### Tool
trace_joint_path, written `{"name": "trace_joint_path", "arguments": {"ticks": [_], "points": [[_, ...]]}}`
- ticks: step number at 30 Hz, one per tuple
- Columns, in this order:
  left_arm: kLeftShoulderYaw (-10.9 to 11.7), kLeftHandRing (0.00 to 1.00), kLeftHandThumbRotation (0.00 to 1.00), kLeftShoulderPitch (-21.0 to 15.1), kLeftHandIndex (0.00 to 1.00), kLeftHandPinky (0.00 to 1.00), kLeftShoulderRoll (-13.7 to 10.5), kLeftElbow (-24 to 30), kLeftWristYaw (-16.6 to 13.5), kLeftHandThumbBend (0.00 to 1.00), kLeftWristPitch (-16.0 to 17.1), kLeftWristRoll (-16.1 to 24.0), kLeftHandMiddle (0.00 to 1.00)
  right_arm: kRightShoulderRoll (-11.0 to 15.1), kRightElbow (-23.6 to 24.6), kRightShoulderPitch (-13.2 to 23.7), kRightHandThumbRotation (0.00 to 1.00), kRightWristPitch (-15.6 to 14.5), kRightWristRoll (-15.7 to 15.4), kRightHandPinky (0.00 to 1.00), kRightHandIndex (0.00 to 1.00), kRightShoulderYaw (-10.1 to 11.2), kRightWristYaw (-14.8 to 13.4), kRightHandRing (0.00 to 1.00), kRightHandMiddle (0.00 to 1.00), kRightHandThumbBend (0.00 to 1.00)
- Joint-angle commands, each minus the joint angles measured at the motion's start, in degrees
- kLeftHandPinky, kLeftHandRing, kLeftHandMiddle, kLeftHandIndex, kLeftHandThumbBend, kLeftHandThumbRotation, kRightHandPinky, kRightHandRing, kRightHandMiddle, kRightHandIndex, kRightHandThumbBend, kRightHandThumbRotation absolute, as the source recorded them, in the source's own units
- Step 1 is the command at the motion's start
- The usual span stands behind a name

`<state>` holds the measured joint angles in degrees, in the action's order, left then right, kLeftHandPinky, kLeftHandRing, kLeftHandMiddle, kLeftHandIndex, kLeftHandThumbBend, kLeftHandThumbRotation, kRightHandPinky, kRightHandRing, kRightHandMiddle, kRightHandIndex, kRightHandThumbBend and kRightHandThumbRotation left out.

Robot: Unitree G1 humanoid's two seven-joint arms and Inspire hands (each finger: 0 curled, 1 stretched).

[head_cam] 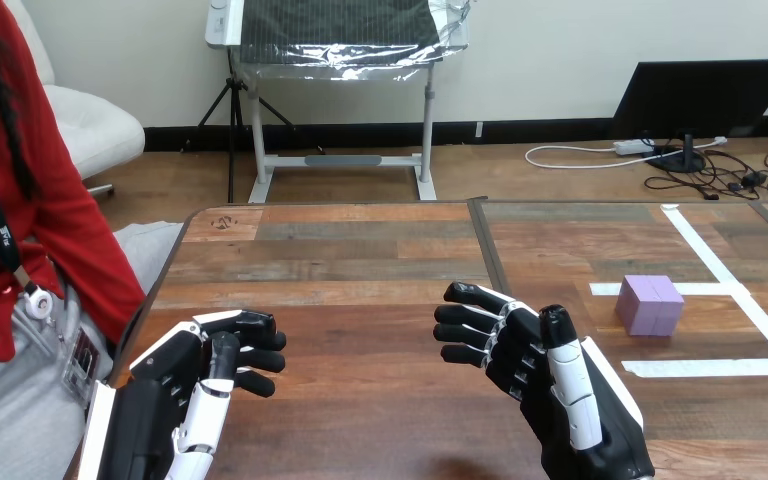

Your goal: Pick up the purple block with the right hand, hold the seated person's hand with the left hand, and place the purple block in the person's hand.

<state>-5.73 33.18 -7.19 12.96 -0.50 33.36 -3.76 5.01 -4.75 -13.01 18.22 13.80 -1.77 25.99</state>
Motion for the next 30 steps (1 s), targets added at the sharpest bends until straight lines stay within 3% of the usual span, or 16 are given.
{"name": "trace_joint_path", "arguments": {"ticks": [1,12,15,25,30], "points": [[0.4,0.57,0.73,-3.5,0.59,0.48,2.1,2.9,-0.1,0.26,0.4,0.3,0.6,0.5,1.5,3.4,1.0,0.7,0.1,0.76,0.79,0.5,0.1,0.78,0.77,0.71],[0.4,0.56,0.73,-4.4,0.58,0.46,1.9,3.1,0.3,0.23,-0.9,-0.4,0.6,0.7,-4.2,9.4,1.0,2.5,-1.1,0.7,0.78,1.4,0.0,0.75,0.77,0.7],[0.5,0.56,0.73,-4.7,0.58,0.46,1.9,3.0,0.2,0.23,-1.3,-0.3,0.6,0.9,-7.9,12.6,1.0,4.2,-2.1,0.69,0.78,1.9,-0.4,0.75,0.77,0.7],[0.7,0.56,0.73,-6.0,0.58,0.45,1.9,2.0,0.2,0.25,-1.3,0.1,0.59,4.1,-23.8,25.4,1.0,14.1,-11.2,0.66,0.76,2.8,-6.0,0.73,0.75,0.73],[0.8,0.56,0.73,-6.4,0.57,0.44,1.9,2.0,0.2,0.24,-1.7,0.0,0.59,5.4,-30.5,30.8,1.0,16.8,-13.6,0.66,0.76,2.9,-8.3,0.73,0.74,0.71]]}}
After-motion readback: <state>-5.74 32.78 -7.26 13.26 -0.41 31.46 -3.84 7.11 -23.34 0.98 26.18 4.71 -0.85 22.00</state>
